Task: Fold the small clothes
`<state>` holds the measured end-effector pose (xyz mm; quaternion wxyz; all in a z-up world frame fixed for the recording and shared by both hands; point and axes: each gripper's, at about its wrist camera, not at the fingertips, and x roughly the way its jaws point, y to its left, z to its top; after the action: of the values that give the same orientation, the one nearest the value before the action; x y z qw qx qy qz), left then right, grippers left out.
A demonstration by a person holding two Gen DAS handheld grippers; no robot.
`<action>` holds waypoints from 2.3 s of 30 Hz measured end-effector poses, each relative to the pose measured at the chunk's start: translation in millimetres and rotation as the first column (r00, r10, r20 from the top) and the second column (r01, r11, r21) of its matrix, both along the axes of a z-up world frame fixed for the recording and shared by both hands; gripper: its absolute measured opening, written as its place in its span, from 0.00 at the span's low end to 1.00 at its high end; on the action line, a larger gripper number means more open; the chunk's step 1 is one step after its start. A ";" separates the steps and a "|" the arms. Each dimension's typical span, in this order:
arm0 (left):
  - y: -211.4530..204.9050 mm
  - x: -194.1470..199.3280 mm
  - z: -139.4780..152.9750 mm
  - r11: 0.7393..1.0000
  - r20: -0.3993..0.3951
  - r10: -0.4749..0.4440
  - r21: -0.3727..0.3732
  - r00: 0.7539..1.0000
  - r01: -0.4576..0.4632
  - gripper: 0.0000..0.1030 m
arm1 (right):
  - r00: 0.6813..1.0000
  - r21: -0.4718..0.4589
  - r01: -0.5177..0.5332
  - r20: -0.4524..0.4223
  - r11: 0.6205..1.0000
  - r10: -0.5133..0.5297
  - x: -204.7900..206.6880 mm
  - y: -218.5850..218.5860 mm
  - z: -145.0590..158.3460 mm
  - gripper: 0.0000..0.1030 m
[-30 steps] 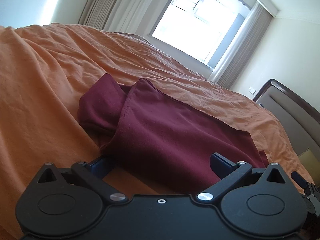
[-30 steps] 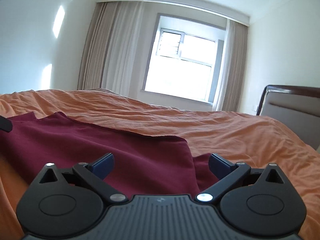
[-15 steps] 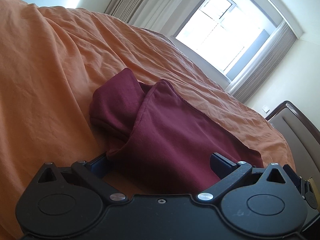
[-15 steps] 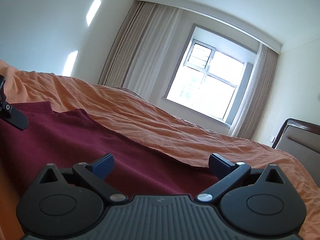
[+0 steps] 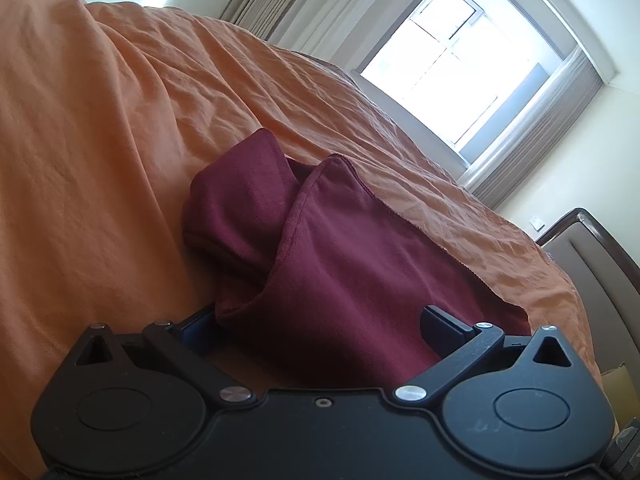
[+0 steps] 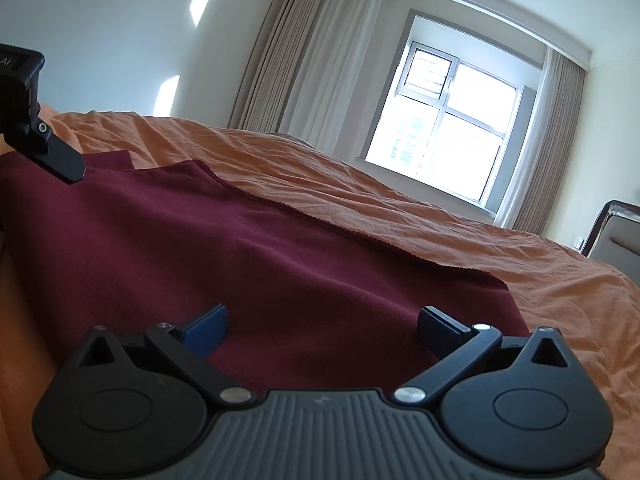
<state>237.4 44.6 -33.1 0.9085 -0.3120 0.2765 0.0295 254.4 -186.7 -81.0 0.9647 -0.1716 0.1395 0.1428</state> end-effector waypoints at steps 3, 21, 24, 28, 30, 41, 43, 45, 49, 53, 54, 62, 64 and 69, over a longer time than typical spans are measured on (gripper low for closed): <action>-1.0 0.4 -0.3 1.000 -0.004 0.002 0.007 1.000 -0.002 0.99 | 1.000 0.010 0.004 0.015 1.000 -0.004 -3.5 -2.0 -3.8 1.00; 9.3 -1.9 -2.3 0.994 0.018 0.079 -0.081 0.997 -0.077 0.98 | 1.000 0.114 0.001 0.004 0.993 -0.001 -21.2 -14.7 -6.5 1.00; 9.4 -2.9 -1.0 0.989 0.013 0.134 -0.069 0.991 -0.133 0.86 | 1.000 0.135 -0.001 -0.009 0.991 0.002 -20.5 -17.2 -5.9 1.00; 12.0 -6.0 -2.8 0.976 0.014 0.213 -0.057 0.977 -0.212 0.63 | 1.000 0.138 0.004 -0.009 0.990 -0.003 -21.8 -15.0 -5.1 1.00; 11.7 -5.2 -3.4 0.970 0.014 0.242 -0.029 0.970 -0.242 0.52 | 1.000 0.138 0.003 -0.008 0.990 -0.002 -22.4 -15.6 -4.1 1.00; -11.6 8.3 34.6 0.976 0.131 0.157 0.130 0.979 -0.174 0.18 | 0.999 0.210 0.030 -0.022 0.977 -0.026 -37.0 -38.6 13.7 1.00; -24.2 14.0 49.8 0.976 0.171 0.097 0.177 0.980 -0.127 0.17 | 0.999 0.209 0.044 -0.025 0.977 -0.040 -43.5 -47.1 15.6 1.00; -43.3 22.3 66.8 0.972 0.205 0.017 0.227 0.979 -0.065 0.16 | 0.998 0.197 0.061 -0.020 0.978 -0.058 -51.6 -56.2 18.0 1.00; -92.4 40.3 96.3 0.941 0.233 -0.190 0.321 0.954 0.109 0.16 | 0.994 0.179 0.110 -0.026 0.978 -0.107 -71.4 -81.2 23.5 1.00; -155.1 50.1 112.5 0.866 0.213 -0.403 0.404 0.890 0.296 0.16 | 0.988 0.184 0.156 -0.034 0.971 -0.152 -96.8 -109.3 25.0 1.00; -171.6 51.3 112.5 0.841 0.202 -0.449 0.424 0.870 0.336 0.16 | 0.986 0.181 0.169 -0.040 0.969 -0.165 -102.0 -115.2 23.7 1.00; -260.4 49.0 73.7 0.662 0.048 -0.686 0.456 0.726 0.595 0.16 | 0.961 0.163 0.268 -0.119 0.949 -0.251 -128.6 -152.8 4.2 1.00; -261.6 50.0 61.2 0.661 0.025 -0.686 0.441 0.728 0.608 0.17 | 0.956 0.186 0.282 -0.136 0.941 -0.260 -133.7 -157.5 1.7 1.00; -255.4 57.1 46.0 0.681 -0.005 -0.684 0.354 0.729 0.641 0.25 | 0.945 0.240 0.319 -0.159 0.917 -0.287 -139.7 -168.2 1.2 1.00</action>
<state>294.5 -210.8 12.9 0.9116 -0.0341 0.3029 -0.2758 114.7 -355.0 -79.8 0.9791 -0.0099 0.2024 0.0189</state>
